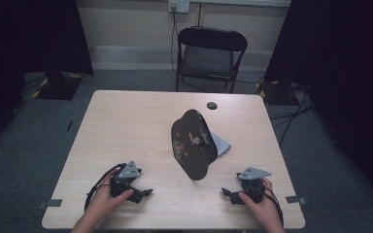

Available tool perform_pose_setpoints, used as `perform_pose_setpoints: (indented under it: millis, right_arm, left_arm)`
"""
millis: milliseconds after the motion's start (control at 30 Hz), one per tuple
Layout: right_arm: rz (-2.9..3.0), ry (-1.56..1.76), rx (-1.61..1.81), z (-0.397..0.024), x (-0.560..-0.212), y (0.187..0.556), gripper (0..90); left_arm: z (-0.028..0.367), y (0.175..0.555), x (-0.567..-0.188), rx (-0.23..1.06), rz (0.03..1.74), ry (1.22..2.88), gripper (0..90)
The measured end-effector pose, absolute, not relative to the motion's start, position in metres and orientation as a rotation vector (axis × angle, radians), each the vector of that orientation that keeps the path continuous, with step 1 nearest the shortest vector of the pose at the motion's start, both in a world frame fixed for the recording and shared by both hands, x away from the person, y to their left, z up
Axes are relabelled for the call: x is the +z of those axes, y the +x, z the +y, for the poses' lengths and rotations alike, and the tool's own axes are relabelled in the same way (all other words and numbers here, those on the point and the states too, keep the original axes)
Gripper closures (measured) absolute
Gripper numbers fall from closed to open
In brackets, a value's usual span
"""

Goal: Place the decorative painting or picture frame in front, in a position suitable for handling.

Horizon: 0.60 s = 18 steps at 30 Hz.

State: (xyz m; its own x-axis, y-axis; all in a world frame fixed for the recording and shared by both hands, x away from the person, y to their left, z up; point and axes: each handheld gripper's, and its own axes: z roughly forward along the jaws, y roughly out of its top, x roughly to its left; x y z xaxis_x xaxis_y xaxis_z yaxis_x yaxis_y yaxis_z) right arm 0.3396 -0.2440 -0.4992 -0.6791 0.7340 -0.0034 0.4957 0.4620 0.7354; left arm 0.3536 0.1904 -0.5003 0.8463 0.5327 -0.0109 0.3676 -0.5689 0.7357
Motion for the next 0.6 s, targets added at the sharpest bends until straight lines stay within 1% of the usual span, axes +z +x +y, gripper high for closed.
perform_pose_setpoints:
  millis: [267,333,367,400,467,500,567,600]
  right_arm:
    - [2.388,1.058,1.052,-0.244,-0.499,0.339,16.1]
    - [2.383,1.056,1.057,-0.245,-0.499,0.341,20.2]
    - [2.383,1.056,1.057,-0.245,-0.499,0.341,20.2]
    - [2.383,1.058,1.055,-0.245,-0.498,0.343,22.3]
    - [2.359,1.059,1.053,-0.244,-0.494,0.352,25.7]
    - [2.359,1.059,1.053,-0.244,-0.494,0.352,25.7]
    - [2.361,1.049,1.053,-0.241,-0.489,0.361,31.3]
    - [2.361,1.049,1.053,-0.241,-0.489,0.361,31.3]
  left_arm:
    - [0.190,0.354,-0.500,0.271,0.653,2.236,12.0]
    - [0.190,0.354,-0.500,0.270,0.653,2.236,12.0]
    - [0.190,0.354,-0.500,0.271,0.654,2.235,12.0]
    - [0.190,0.354,-0.500,0.271,0.654,2.235,12.1]
    - [0.190,0.354,-0.500,0.270,0.654,2.236,12.0]
    - [0.190,0.354,-0.500,0.270,0.654,2.236,12.0]
    - [0.190,0.354,-0.500,0.271,0.653,2.236,12.0]
    - [0.190,0.354,-0.500,0.271,0.653,2.236,12.0]
